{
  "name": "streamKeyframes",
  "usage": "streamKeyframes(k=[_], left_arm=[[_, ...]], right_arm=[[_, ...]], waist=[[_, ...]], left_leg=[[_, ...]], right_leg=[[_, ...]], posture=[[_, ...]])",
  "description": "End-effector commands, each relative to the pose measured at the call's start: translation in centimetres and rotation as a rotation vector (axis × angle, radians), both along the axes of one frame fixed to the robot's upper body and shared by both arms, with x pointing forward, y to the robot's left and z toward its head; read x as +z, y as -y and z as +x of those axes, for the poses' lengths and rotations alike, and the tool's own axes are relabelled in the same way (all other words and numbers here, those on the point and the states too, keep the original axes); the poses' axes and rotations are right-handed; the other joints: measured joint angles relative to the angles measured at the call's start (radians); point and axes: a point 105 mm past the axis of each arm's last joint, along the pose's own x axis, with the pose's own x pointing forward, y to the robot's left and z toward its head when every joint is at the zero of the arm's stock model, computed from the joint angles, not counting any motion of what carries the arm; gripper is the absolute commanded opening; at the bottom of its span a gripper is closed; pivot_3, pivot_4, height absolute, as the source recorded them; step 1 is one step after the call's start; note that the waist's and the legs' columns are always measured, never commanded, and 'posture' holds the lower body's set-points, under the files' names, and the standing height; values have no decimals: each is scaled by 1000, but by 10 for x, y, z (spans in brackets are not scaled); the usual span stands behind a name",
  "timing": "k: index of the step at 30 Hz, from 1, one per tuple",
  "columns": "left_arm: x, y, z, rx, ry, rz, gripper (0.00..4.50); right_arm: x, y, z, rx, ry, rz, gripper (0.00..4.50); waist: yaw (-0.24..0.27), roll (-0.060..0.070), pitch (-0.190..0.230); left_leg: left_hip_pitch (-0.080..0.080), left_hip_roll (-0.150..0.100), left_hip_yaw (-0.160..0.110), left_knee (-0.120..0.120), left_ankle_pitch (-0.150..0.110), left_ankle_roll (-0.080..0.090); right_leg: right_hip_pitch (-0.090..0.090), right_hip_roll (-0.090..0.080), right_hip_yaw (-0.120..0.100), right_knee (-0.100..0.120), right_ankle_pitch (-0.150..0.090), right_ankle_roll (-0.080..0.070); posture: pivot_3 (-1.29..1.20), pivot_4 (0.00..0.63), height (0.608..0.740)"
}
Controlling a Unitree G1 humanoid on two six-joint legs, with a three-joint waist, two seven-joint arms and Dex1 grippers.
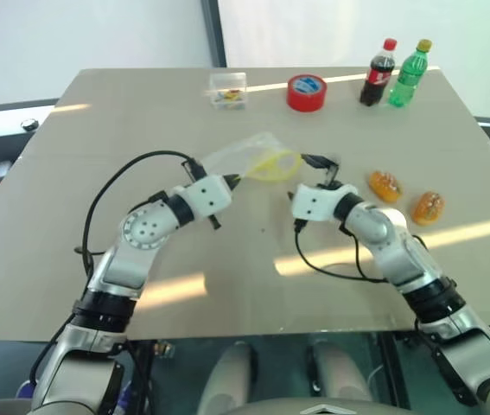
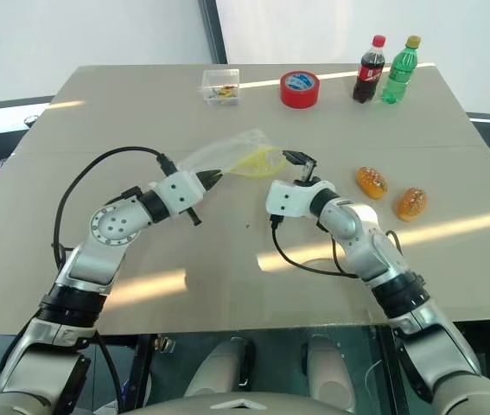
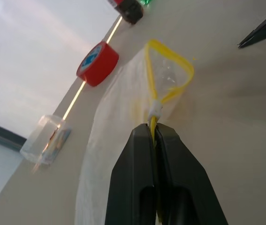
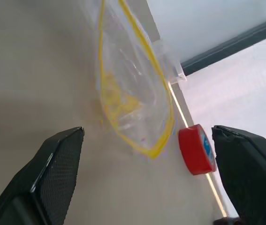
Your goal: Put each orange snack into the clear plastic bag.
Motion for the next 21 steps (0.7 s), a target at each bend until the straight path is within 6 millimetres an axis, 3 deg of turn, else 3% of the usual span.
streamKeyframes(k=[1, 5, 8, 12, 16, 21], left_arm=[[18, -2, 3, 5, 52, -44, 0], [21, 2, 1, -15, 61, -52, 0], [21, 4, -3, -28, 63, -41, 0], [19, 4, -4, -25, 54, -32, 0], [17, 4, -7, -21, 46, -27, 0], [17, 4, -10, -15, 41, -35, 0]], right_arm=[[26, 23, -4, -68, -63, 182, 4454], [19, 68, 9, -263, -156, 284, 4454], [8, 118, 27, -470, -259, 365, 4454], [0, 155, 41, -617, -370, 447, 4454], [-12, 170, 48, -681, -483, 534, 4454], [-27, 161, 47, -637, -637, 630, 4454]], waist=[[1, 0, 0], [3, 0, 0], [3, 0, 0], [2, 0, 0], [-4, 0, 0], [0, 0, 0]], left_leg=[[0, 0, 0, 0, 0, 0], [0, 0, -1, 1, 0, 0], [0, 0, -1, 1, 0, 0], [0, 0, 0, 0, 0, 0], [1, 0, 2, -1, 0, 0], [1, 0, 1, 0, 0, 0]], right_leg=[[0, 0, 0, 0, 0, 0], [1, 0, -1, 0, 0, 0], [1, 0, -1, 0, 0, 0], [1, -1, -1, 0, 0, 0], [0, 0, 1, 0, 0, 0], [1, -1, 1, 0, 0, 0]], posture=[[0, 150, 740], [0, 150, 740], [0, 150, 740], [0, 150, 740], [0, 150, 740], [0, 150, 740]])
